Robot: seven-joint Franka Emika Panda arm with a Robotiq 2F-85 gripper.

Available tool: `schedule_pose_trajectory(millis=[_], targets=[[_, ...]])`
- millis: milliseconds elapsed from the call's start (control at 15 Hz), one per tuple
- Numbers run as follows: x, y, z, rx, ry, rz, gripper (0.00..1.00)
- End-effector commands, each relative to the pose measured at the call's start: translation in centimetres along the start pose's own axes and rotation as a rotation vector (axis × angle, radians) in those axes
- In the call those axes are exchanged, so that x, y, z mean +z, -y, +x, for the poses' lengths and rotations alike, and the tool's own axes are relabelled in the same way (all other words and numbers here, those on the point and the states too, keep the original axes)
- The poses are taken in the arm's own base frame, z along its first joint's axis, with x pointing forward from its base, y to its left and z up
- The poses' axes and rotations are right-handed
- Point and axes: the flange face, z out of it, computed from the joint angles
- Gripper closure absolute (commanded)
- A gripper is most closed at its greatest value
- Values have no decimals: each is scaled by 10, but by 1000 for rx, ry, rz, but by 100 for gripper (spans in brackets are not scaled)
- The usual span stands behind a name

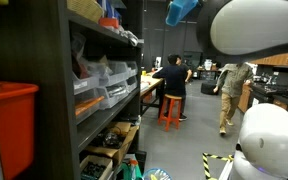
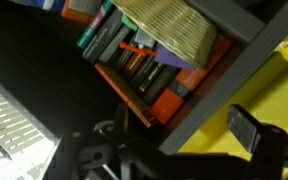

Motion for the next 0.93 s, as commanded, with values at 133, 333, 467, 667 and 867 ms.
schedule_pose_trajectory(millis=[133,333,467,667,867], targets=[[16,7,-7,-42,275,-9,0],[19,5,-1,-4,389,69,0],[14,3,11,22,408,130,0],[6,4,31,22,345,189,0],[2,2,45,40,269,214,0]])
